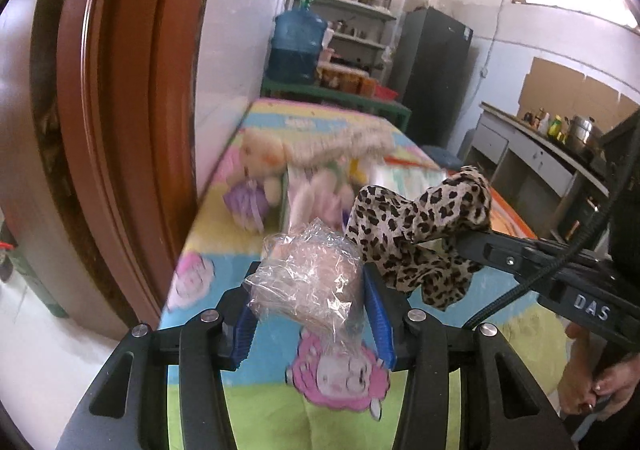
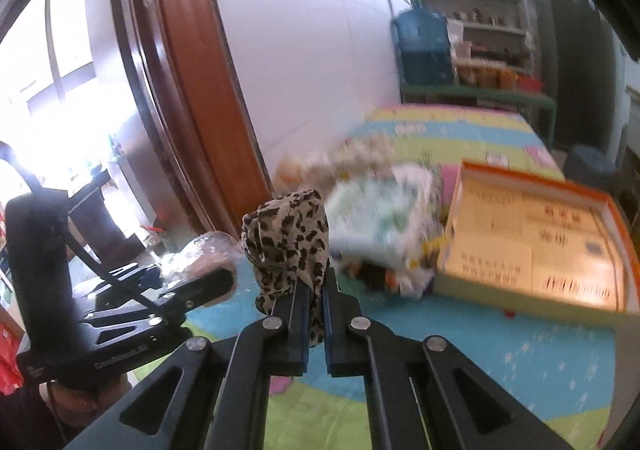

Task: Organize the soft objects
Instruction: 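Carry the bag and scrunchie into the orange box lid and open both tools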

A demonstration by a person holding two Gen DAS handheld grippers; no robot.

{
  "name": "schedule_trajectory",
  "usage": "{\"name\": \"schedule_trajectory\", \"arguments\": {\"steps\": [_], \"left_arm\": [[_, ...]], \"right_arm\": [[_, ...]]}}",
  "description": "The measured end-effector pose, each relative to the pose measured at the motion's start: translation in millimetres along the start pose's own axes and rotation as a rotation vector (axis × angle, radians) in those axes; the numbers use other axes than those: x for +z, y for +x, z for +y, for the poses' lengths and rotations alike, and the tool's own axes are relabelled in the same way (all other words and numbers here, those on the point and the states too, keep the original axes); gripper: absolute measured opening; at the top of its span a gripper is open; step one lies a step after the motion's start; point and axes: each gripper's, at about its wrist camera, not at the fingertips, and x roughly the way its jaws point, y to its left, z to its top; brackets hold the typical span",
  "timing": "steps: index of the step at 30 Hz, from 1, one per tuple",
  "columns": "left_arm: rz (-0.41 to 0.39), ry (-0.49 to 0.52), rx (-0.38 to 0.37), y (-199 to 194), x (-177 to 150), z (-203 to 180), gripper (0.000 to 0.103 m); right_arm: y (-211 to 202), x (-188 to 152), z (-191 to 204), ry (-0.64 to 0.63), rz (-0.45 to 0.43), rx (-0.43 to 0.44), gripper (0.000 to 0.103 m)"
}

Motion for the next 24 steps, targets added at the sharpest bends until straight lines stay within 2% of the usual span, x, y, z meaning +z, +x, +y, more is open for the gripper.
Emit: {"name": "schedule_trajectory", "arguments": {"steps": [3, 6, 9, 16, 24], "left_arm": [[-0.039, 0.004, 0.010, -8.3, 20.9, -2.3, 0.050], [-0.092, 0.034, 0.033, -14.5, 44.9, -11.2, 0.050], [-0.111, 0.049, 0.039, -12.9, 70.9, -24.1, 0.050], [-0.134, 0.083, -0.050, 8.3, 115.7, -73.8, 0.050], [-0.087, 0.088, -0.133, 65.1, 126.7, -131.2, 0.050]], "right_arm": [[-8.0, 17.6, 2.0, -0.004, -0.051, -0.007, 0.005], [-12.8, 37.0, -9.3, 0.022, -0.103, -0.018, 0.005], [-19.1, 52.5, -26.6, 0.065, -0.152, -0.038, 0.005], [-39.6, 66.4, -74.6, 0.153, -0.225, -0.139, 0.005], [-61.5, 58.7, -140.7, 0.233, -0.236, -0.279, 0.005]]}}
